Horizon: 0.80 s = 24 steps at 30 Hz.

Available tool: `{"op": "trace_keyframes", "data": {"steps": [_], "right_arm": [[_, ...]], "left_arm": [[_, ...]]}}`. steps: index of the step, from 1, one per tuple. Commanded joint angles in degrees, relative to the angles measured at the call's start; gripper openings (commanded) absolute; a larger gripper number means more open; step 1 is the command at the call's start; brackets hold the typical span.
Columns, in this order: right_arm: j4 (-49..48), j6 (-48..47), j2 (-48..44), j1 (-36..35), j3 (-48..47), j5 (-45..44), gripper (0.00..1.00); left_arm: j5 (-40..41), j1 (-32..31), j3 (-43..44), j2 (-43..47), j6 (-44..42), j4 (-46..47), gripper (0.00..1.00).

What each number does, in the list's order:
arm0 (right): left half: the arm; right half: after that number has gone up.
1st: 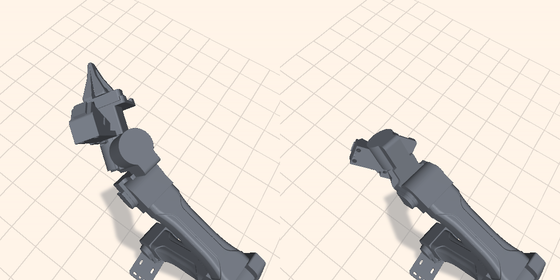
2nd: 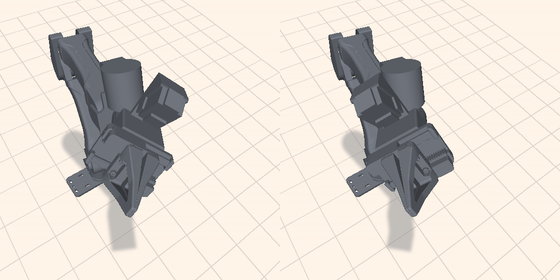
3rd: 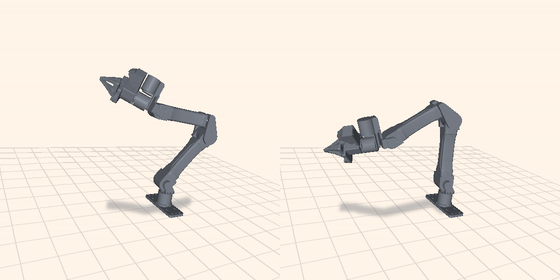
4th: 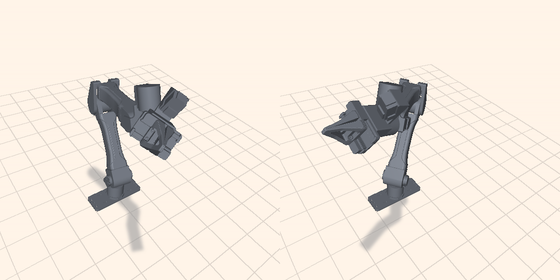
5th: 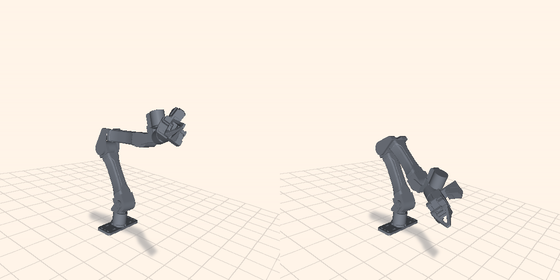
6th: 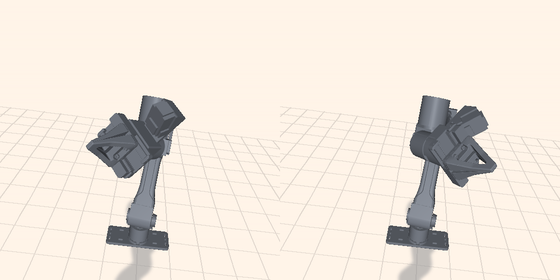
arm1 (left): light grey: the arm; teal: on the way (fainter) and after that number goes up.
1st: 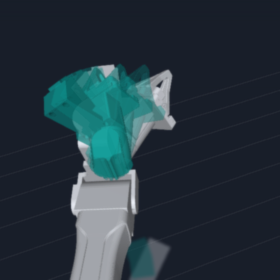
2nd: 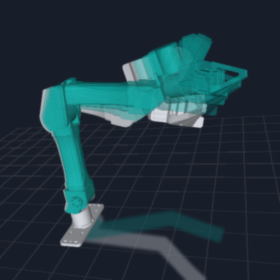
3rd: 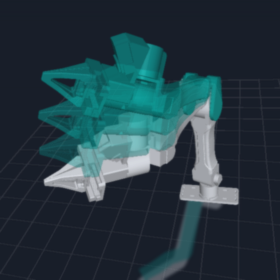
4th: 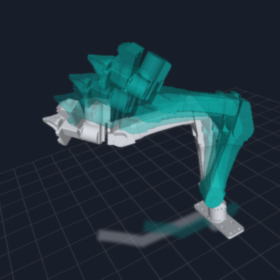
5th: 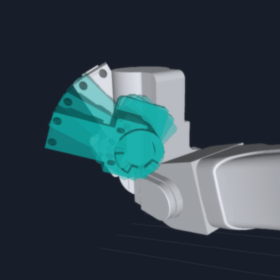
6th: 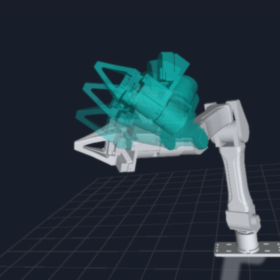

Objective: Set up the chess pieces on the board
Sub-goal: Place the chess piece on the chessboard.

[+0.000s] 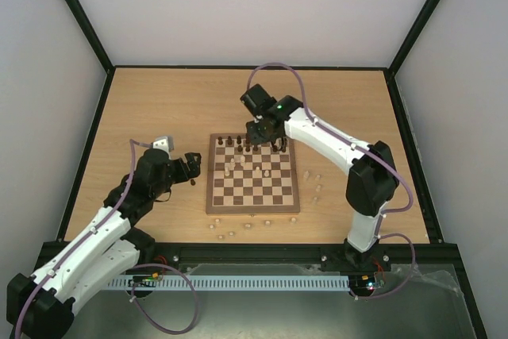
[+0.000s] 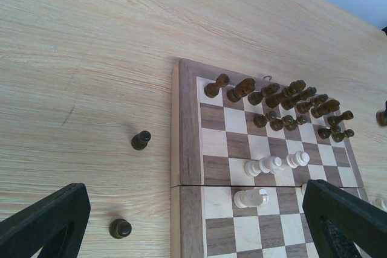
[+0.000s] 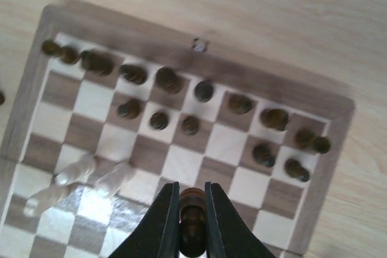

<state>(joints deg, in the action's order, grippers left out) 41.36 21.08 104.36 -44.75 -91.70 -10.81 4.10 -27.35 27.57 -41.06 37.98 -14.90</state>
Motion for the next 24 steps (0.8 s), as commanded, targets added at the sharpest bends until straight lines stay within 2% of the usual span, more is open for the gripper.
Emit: {"op": "trace_keyframes", "data": {"steps": [1, 11, 24], "right_arm": [[3.9, -2.4, 2.8, 3.2, -2.0, -0.2, 0.02], [1.5, -2.5, 8.7, 5.0, -2.1, 0.6, 0.01], [-1.6, -1.9, 11.5, 5.1, 0.1, -0.3, 0.02]], "left_arm": [[0.9, -0.1, 0.4, -0.3, -0.4, 0.6, 0.99], [1.2, -0.1, 0.4, -1.0, -0.6, 1.0, 0.99], [1.3, -0.1, 0.0, -0.9, -0.7, 0.8, 0.99]]}}
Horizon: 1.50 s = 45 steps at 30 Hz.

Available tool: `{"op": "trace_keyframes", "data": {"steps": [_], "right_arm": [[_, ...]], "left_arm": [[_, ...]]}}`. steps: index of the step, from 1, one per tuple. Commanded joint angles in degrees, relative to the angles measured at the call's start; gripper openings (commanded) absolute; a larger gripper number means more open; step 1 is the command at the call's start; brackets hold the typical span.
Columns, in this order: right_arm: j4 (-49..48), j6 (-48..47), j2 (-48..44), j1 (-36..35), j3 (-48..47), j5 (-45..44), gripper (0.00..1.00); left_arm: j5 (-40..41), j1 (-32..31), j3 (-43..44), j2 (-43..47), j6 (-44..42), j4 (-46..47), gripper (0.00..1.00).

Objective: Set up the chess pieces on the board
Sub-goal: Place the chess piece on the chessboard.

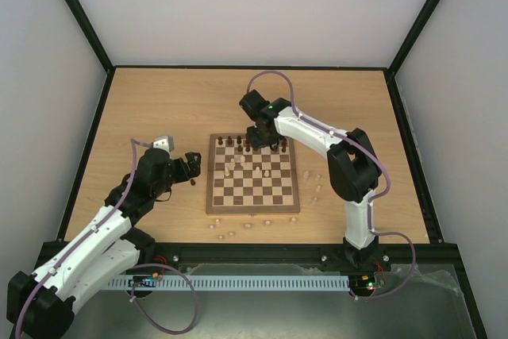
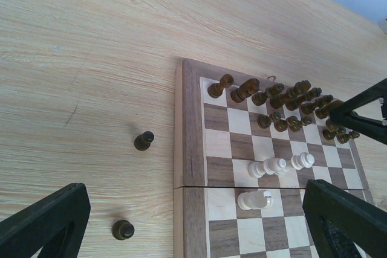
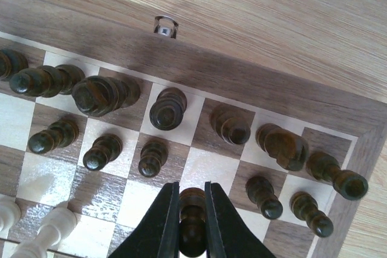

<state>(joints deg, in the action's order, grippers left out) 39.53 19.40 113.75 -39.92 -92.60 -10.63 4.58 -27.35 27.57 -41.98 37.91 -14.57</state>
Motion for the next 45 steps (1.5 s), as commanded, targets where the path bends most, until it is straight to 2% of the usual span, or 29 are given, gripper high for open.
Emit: {"op": "trace_keyframes", "data": {"steps": [1, 15, 35, 45], "right_arm": [[0.1, -0.2, 2.3, 0.3, 1.2, -0.4, 0.01], [-2.6, -0.2, 2.3, 2.0, 5.1, 0.3, 0.02], [-4.0, -0.5, 3.3, 2.1, 5.2, 2.0, 0.02], [-3.3, -0.4, 2.6, 2.1, 5.3, 1.7, 0.13]], "left_arm": [[0.8, -0.1, 0.0, 0.1, -0.6, 0.5, 0.99], [0.6, -0.1, 0.0, 0.0, -0.4, 0.6, 0.99], [0.6, -0.1, -0.2, 0.0, -0.2, 0.7, 1.00], [0.4, -0.1, -0.3, -0.5, -0.2, 1.2, 0.99]]}}
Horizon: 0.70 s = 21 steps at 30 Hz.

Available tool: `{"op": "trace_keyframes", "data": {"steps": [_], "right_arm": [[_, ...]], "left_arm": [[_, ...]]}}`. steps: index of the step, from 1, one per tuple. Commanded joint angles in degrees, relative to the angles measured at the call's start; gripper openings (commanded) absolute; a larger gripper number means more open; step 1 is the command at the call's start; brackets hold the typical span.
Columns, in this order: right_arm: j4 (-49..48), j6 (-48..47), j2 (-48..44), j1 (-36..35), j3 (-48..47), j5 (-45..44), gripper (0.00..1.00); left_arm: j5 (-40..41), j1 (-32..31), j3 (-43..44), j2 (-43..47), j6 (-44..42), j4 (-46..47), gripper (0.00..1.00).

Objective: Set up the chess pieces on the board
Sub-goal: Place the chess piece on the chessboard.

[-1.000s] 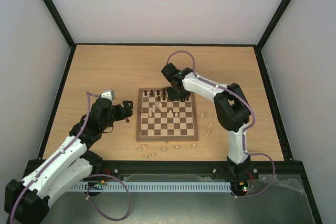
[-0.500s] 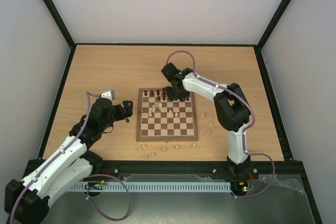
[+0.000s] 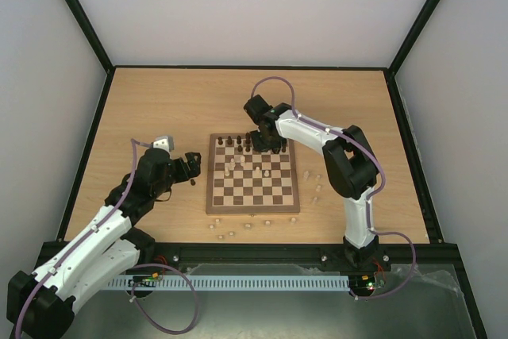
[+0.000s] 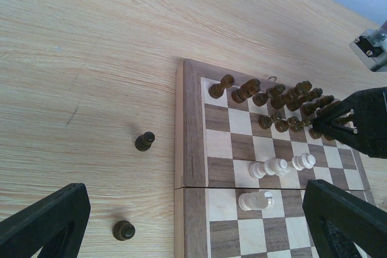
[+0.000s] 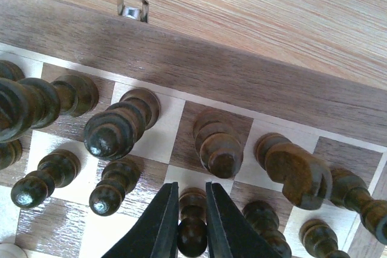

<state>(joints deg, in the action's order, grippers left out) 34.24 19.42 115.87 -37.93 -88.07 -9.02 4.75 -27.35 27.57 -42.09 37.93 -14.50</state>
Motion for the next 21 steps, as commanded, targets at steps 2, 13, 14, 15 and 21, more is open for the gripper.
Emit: {"op": "trace_keyframes", "data": {"steps": [2, 13, 14, 15, 21], "right_arm": [[2.1, -0.5, 0.2, 0.1, 0.6, 0.0, 0.17], [2.6, -0.4, -1.4, 0.1, 0.8, 0.7, 0.25], [2.7, -0.4, -1.8, 0.1, 0.8, 0.7, 0.25], [2.8, -0.3, -2.3, 0.1, 0.9, 0.9, 0.26], [3.4, -0.2, -6.2, 0.1, 1.1, 2.8, 0.27]], "left_arm": [[0.1, -0.1, -0.3, -0.4, -0.3, 1.2, 0.99], [0.0, -0.1, -0.3, -0.6, -0.2, 1.5, 0.99], [0.0, -0.1, -0.3, -0.8, -0.2, 1.5, 0.99], [0.0, -0.1, -0.3, -0.8, -0.1, 1.6, 0.99], [0.3, -0.1, 0.0, -1.4, 0.0, 1.7, 0.99]]}}
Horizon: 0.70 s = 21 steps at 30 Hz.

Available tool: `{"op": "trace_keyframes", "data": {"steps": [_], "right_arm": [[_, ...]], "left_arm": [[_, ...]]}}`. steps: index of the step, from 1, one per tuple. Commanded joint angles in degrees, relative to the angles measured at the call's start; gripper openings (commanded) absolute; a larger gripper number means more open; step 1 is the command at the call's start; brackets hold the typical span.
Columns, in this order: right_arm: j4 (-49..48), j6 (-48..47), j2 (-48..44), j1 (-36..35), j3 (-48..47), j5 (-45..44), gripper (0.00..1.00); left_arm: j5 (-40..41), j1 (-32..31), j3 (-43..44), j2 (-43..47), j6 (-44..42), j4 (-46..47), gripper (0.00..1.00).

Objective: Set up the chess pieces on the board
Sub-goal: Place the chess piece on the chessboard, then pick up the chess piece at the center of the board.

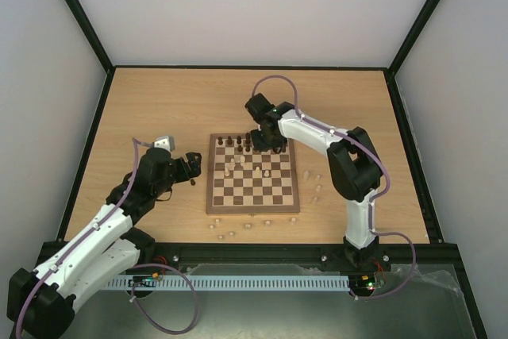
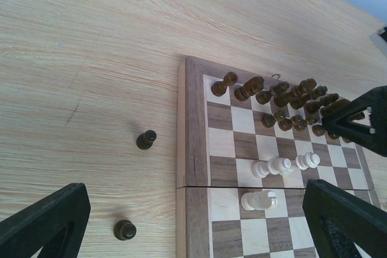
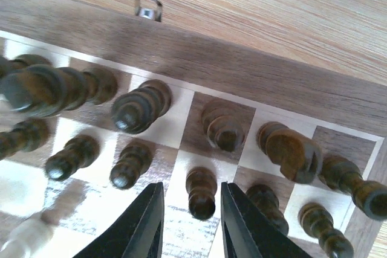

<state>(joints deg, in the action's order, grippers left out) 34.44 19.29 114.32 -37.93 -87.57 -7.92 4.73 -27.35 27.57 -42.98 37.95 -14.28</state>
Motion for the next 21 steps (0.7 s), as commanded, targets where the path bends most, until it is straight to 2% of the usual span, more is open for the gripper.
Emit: {"op": "trace_keyframes", "data": {"steps": [1, 5, 9, 14, 21], "right_arm": [[3.4, 0.0, -5.6, 0.0, 0.8, 2.4, 0.29], [3.6, 0.2, -11.1, -0.1, 1.5, 3.7, 0.35], [3.1, 0.3, -17.8, -0.1, 3.8, 5.8, 0.37], [0.1, 1.6, -26.2, -0.1, 9.6, 8.0, 0.42], [-6.2, 2.8, -36.0, -0.1, 21.1, 11.8, 0.69]], "left_arm": [[0.5, -0.1, 0.2, -0.7, 0.0, 1.3, 0.99], [1.4, -0.1, 1.8, -2.1, -0.3, 0.3, 0.99], [3.1, 0.0, 4.1, -4.2, -0.6, -1.4, 0.99], [5.7, 0.1, 9.8, -9.1, -2.1, -6.3, 0.99], [5.4, 0.8, 18.6, -18.9, -4.9, -12.8, 0.99]]}}
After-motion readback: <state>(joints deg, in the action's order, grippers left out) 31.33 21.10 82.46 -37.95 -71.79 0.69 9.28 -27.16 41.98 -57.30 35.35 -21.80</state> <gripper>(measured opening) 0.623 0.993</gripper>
